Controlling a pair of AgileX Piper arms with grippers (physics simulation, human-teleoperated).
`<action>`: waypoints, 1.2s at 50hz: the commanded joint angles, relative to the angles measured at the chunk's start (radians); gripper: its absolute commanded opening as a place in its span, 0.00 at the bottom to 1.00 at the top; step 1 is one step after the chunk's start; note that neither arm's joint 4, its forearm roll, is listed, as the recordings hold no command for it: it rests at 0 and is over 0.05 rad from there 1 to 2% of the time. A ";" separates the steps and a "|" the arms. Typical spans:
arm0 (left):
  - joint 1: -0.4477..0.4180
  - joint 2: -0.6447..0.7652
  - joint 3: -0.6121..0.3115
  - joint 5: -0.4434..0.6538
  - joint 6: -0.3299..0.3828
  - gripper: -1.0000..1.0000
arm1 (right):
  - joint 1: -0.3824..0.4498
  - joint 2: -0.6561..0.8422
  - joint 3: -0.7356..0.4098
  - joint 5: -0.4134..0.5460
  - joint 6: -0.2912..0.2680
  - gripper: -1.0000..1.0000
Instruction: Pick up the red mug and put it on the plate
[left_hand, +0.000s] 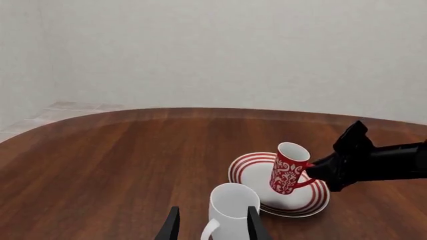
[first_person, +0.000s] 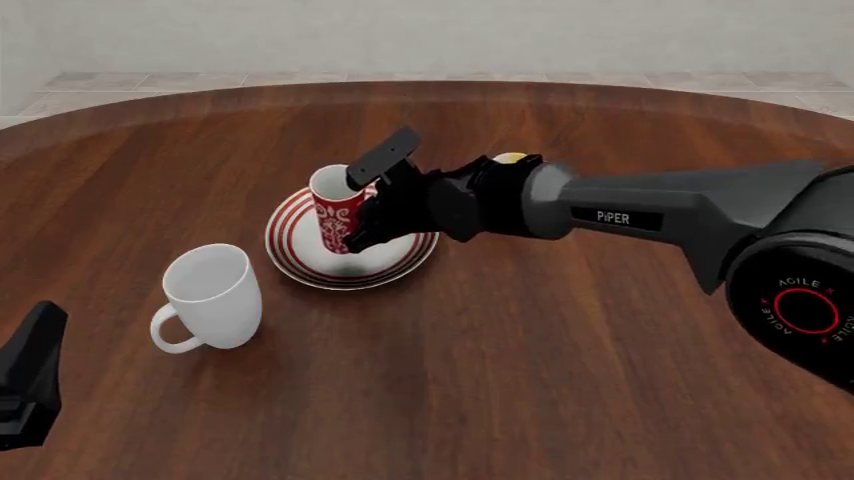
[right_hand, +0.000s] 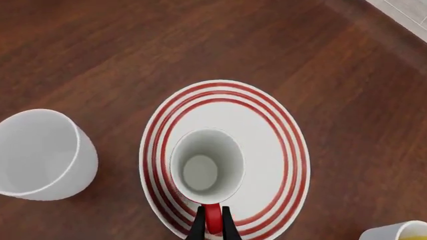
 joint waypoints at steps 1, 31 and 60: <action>0.001 0.000 -0.002 0.004 -0.004 1.00 | -0.004 0.017 -0.023 0.002 0.007 0.00; 0.005 0.004 0.003 -0.004 -0.013 1.00 | -0.009 0.051 -0.046 0.001 0.001 0.00; 0.002 0.000 0.008 -0.006 -0.011 1.00 | -0.019 0.064 -0.051 0.002 -0.005 0.00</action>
